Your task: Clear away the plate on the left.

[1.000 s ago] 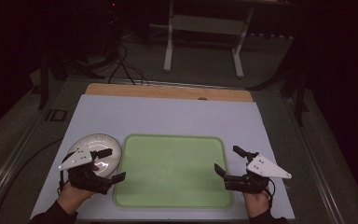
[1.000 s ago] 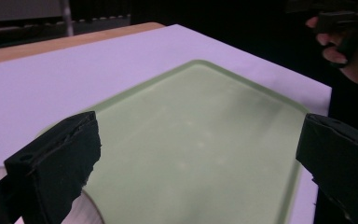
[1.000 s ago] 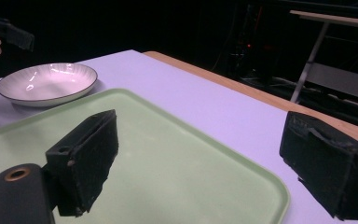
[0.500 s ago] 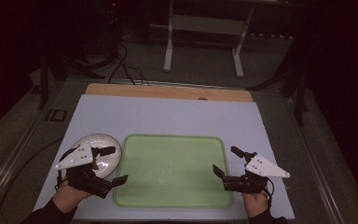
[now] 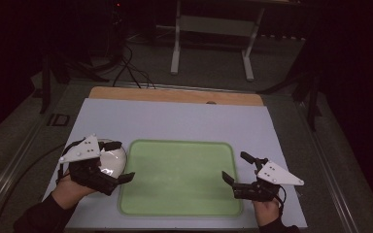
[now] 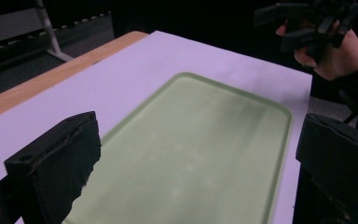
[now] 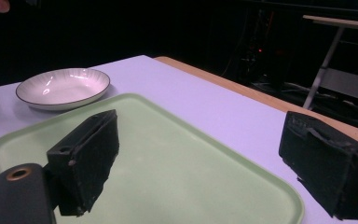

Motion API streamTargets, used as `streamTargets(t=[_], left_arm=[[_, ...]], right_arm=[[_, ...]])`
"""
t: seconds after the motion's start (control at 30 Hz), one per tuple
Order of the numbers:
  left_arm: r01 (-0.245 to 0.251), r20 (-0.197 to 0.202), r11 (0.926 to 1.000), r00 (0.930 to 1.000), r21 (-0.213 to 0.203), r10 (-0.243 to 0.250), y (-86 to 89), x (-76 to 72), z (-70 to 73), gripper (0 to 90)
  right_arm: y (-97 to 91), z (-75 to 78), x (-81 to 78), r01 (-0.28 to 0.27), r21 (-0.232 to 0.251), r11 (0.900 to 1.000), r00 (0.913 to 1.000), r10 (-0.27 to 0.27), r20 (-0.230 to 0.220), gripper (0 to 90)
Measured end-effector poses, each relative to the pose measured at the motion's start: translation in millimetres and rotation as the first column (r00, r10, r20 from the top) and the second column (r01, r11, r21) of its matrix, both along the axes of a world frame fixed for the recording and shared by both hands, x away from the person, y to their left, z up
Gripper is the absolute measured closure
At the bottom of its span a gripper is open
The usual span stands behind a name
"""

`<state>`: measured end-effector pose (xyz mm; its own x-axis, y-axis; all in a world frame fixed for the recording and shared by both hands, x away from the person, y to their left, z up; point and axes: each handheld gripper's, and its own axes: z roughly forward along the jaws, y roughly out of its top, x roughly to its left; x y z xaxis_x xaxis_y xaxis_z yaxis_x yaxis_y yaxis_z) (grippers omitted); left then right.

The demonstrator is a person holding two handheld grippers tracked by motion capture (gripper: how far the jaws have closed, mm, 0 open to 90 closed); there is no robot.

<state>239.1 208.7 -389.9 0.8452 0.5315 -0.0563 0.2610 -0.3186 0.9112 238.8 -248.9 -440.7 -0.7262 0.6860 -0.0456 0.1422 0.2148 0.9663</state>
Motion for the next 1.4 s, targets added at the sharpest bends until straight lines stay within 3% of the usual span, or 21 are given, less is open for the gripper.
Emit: streamTargets(t=[0.23,0.4,0.7,0.73,0.87,0.97,1.07,1.1,1.4], left_arm=[[-0.020,0.004,0.9998,0.9998,0.005,0.020,5.2,6.8,8.9,0.0],[-0.037,0.018,0.9992,0.9992,0.012,0.037,10.8,9.0,20.0,0.0],[-0.067,0.014,0.9977,0.9977,0.013,0.066,21.6,13.5,22.3,0.3],[-0.093,0.006,0.9956,0.9956,0.013,0.093,30.1,15.0,19.8,0.3],[-0.115,-0.008,0.9932,0.9933,0.018,0.116,37.3,15.0,17.0,0.3],[-0.160,-0.009,0.9866,0.9870,0.029,0.161,48.0,13.2,12.1,0.3],[-0.165,-0.018,0.9860,0.9861,0.025,0.165,51.2,13.0,10.6,0.3],[-0.189,-0.032,0.9815,0.9812,0.029,0.190,59.0,11.4,5.3,0.3],[-0.254,-0.070,0.9645,0.9635,0.074,0.259,76.3,7.3,-14.1,0.4]], right_arm=[[1.8,0.9,-1.3,-0.002,-0.008,1.0000,1.0000,0.002,0.008,11.9],[3.9,2.6,-3.5,0.000,-0.018,0.9998,0.9991,0.001,0.041,11.8],[3.8,2.4,-3.6,-0.004,-0.014,0.9999,0.9991,0.005,0.041,11.8],[3.9,2.2,-3.4,-0.006,-0.013,0.9999,0.9992,0.006,0.040,11.9],[4.1,1.8,-3.0,-0.008,-0.012,0.9999,0.9993,0.008,0.036,11.9],[4.8,1.4,-2.4,-0.013,-0.013,0.9998,0.9993,0.013,0.035,11.8],[5.6,1.1,-2.1,-0.017,-0.016,0.9997,0.9992,0.017,0.035,11.9],[6.2,1.1,-2.2,-0.019,-0.018,0.9997,0.9992,0.020,0.036,11.8],[5.8,1.3,-2.3,-0.014,-0.017,0.9998,0.9990,0.015,0.043,11.9]])
